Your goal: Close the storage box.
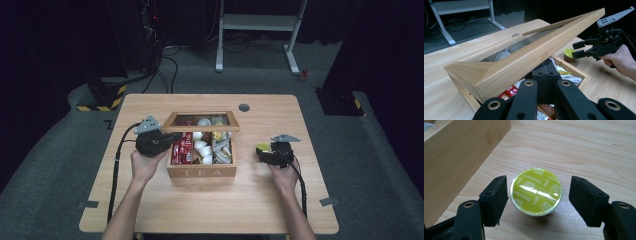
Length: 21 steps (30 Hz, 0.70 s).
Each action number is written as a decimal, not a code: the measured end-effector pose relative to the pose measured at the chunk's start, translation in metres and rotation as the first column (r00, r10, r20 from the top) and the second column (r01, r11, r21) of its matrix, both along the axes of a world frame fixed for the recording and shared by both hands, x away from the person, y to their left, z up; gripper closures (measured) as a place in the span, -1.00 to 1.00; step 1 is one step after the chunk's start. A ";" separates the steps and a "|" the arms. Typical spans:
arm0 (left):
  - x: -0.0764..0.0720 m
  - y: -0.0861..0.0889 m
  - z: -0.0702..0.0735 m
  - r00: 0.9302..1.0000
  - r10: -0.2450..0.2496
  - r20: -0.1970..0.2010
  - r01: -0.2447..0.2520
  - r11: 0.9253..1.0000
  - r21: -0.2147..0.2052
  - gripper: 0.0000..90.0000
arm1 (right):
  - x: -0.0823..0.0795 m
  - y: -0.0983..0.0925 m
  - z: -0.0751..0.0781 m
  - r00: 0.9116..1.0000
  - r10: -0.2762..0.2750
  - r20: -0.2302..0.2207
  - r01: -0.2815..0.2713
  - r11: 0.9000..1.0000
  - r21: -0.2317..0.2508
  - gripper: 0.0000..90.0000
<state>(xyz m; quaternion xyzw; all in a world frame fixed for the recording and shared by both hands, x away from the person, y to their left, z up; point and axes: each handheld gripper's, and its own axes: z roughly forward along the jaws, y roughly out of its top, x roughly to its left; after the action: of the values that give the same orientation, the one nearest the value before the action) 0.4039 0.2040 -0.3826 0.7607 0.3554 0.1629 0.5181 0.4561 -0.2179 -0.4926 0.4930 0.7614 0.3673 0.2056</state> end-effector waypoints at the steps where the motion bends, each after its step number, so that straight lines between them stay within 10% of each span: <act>1: 0.000 0.000 0.000 1.000 0.001 0.000 -0.001 1.000 0.002 1.00 | -0.001 -0.001 0.001 1.000 0.002 0.001 -0.002 1.000 0.007 -0.32; 21: -0.001 0.002 0.000 1.000 0.009 -0.006 -0.009 1.000 0.001 1.00 | -0.034 -0.039 0.023 0.995 -0.017 0.098 0.003 0.990 0.142 -0.21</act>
<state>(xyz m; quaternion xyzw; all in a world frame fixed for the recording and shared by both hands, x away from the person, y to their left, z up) 0.4027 0.2059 -0.3827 0.7600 0.3602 0.1633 0.5158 0.4218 -0.2570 -0.4693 0.4914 0.7198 0.4432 0.2096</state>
